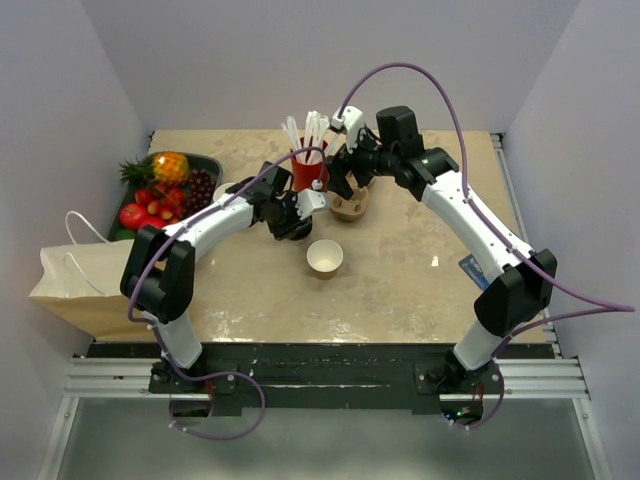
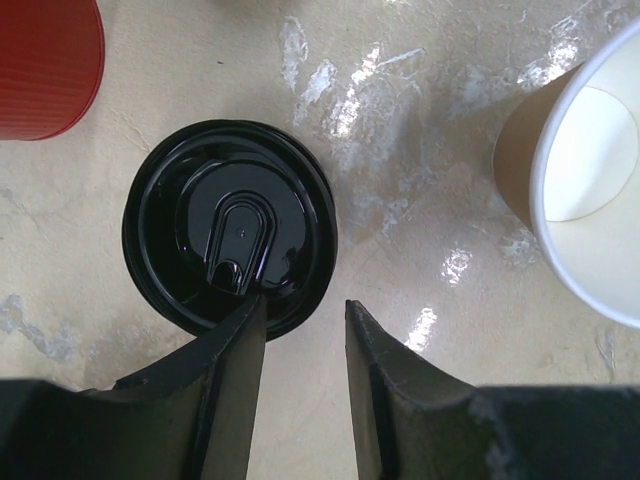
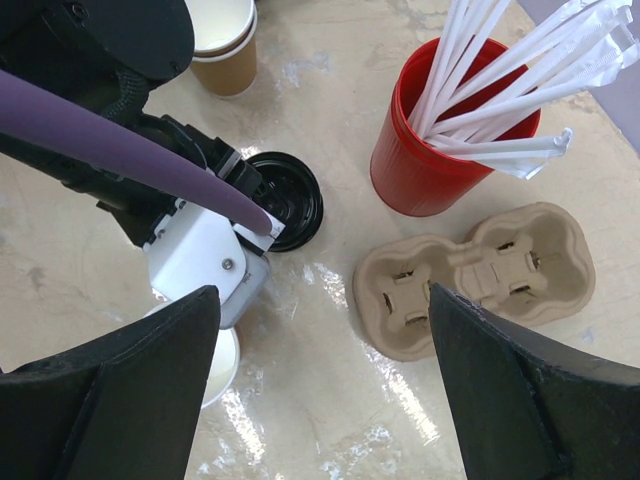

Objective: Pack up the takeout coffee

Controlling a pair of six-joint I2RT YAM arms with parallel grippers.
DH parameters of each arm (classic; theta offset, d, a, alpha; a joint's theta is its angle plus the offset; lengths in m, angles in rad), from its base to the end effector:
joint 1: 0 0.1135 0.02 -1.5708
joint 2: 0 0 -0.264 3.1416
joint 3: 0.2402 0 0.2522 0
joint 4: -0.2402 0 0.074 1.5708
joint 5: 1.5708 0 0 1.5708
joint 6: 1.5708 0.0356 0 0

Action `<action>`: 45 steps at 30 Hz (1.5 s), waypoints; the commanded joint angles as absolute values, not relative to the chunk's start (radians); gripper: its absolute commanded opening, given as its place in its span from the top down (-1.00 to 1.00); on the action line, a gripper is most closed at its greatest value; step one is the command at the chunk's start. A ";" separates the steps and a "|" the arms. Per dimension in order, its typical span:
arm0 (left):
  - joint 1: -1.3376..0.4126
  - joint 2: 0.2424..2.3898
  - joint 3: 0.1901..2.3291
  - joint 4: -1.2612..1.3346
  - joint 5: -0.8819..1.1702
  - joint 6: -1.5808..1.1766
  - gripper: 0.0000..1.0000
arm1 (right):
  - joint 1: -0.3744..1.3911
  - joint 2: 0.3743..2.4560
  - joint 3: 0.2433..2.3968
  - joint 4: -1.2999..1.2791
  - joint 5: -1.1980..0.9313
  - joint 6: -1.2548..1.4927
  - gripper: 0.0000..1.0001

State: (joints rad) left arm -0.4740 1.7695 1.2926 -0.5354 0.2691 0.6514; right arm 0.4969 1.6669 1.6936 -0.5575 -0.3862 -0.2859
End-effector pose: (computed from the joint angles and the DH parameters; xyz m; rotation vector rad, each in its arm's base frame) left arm 0.3291 -0.1794 0.2213 1.4439 2.1037 -0.2790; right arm 0.3284 0.1933 0.3886 -1.0133 1.8423 0.5323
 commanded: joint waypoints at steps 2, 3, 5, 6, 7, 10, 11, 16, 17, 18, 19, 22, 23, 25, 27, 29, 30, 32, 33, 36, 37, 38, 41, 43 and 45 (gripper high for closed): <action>-0.480 1.781 1.328 -0.477 0.264 0.658 0.17 | 0.495 1.654 1.718 -0.543 -0.373 -0.276 -0.75; -0.482 1.784 1.328 -0.476 0.264 0.657 0.17 | 0.497 1.652 1.715 -0.538 -0.367 -0.276 -0.75; -0.483 1.786 1.328 -0.476 0.262 0.660 0.17 | 0.495 1.649 1.703 -0.535 -0.365 -0.275 -0.75; -0.483 1.787 1.328 -0.476 0.259 0.663 0.18 | 0.495 1.644 1.701 -0.534 -0.365 -0.275 -0.75; -0.485 1.789 1.328 -0.474 0.256 0.667 0.19 | 0.495 1.643 1.692 -0.534 -0.367 -0.273 -0.75; -0.488 1.792 1.335 -0.474 0.245 0.670 0.19 | 0.497 1.638 1.687 -0.529 -0.373 -0.270 -0.75; -0.488 1.793 1.338 -0.474 0.244 0.669 0.19 | 0.497 1.637 1.687 -0.529 -0.373 -0.268 -0.75; -0.488 1.767 1.341 -0.477 0.244 0.660 0.19 | 0.495 1.638 1.687 -0.525 -0.371 -0.268 -0.75; -0.488 1.764 1.339 -0.479 0.242 0.658 0.20 | 0.497 1.638 1.687 -0.525 -0.373 -0.268 -0.76; -0.488 1.764 1.338 -0.483 0.239 0.658 0.19 | 0.497 1.640 1.684 -0.523 -0.373 -0.268 -0.75; -0.488 1.764 1.339 -0.483 0.238 0.657 0.19 | 0.497 1.641 1.684 -0.525 -0.373 -0.267 -0.76; -0.488 1.761 1.336 -0.488 0.241 0.653 0.20 | 0.495 1.641 1.686 -0.520 -0.374 -0.265 -0.76; -0.488 1.759 1.336 -0.488 0.241 0.653 0.20 | 0.495 1.644 1.689 -0.522 -0.376 -0.264 -0.75; -0.488 1.756 1.339 -0.488 0.241 0.653 0.20 | 0.495 1.646 1.693 -0.520 -0.376 -0.264 -0.75; -0.488 1.755 1.342 -0.488 0.241 0.652 0.20 | 0.495 1.647 1.692 -0.518 -0.376 -0.264 -0.76; -0.488 1.752 1.345 -0.491 0.241 0.649 0.20 | 0.495 1.649 1.690 -0.519 -0.379 -0.262 -0.76; -0.488 1.749 1.345 -0.491 0.242 0.646 0.20 | 0.497 1.649 1.690 -0.518 -0.380 -0.262 -0.75; -0.488 1.746 1.345 -0.491 0.244 0.640 0.20 | 0.495 1.651 1.689 -0.517 -0.380 -0.262 -0.75; -0.488 1.744 1.345 -0.491 0.245 0.635 0.20 | 0.495 1.652 1.687 -0.517 -0.379 -0.261 -0.76; -0.488 1.733 1.342 -0.489 0.255 0.630 0.19 | 0.497 1.660 1.697 -0.517 -0.377 -0.258 -0.76; -0.488 1.733 1.344 -0.489 0.256 0.627 0.19 | 0.495 1.664 1.701 -0.518 -0.379 -0.258 -0.76; -0.488 1.726 1.347 -0.495 0.256 0.627 0.19 | 0.495 1.666 1.706 -0.522 -0.379 -0.258 -0.76; -0.488 1.686 1.387 -0.532 0.233 0.589 0.19 | 0.497 1.681 1.730 -0.528 -0.377 -0.267 -0.76; -0.486 1.654 1.390 -0.548 0.203 0.574 0.17 | 0.495 1.678 1.724 -0.520 -0.377 -0.273 -0.76; -0.485 1.599 1.358 -0.552 0.183 0.569 0.17 | 0.497 1.672 1.692 -0.502 -0.376 -0.272 -0.76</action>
State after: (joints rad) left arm -0.4812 1.7355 1.3361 -0.5396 0.2195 0.6090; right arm 0.4969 1.6752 1.6882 -0.5514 -0.3832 -0.2737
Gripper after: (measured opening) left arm 0.414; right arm 0.879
